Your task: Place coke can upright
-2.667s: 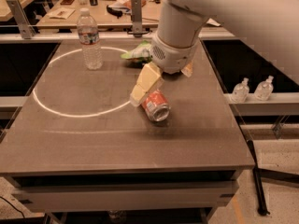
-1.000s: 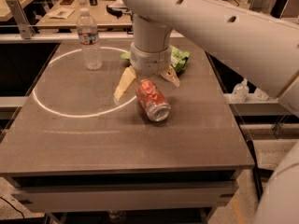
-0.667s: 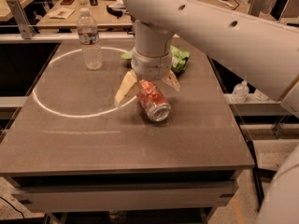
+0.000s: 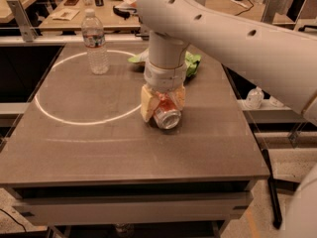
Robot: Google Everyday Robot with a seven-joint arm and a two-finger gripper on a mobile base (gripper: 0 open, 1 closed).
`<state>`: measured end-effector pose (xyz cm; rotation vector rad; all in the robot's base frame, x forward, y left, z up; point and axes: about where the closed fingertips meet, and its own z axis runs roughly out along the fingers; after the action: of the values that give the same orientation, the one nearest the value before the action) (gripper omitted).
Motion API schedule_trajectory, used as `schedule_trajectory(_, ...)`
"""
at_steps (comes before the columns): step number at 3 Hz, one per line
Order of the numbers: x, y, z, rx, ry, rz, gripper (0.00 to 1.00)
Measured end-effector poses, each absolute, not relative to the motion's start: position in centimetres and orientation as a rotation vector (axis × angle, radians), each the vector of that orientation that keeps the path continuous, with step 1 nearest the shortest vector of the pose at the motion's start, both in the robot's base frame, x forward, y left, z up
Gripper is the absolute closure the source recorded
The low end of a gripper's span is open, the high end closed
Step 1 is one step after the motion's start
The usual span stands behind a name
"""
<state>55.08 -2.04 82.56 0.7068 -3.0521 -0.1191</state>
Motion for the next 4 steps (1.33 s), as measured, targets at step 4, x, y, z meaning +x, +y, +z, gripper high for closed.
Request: schedule_trajectory(4, 55.7, -1.5, 87.7, 1.002, -3.171, -0.606, 1.0)
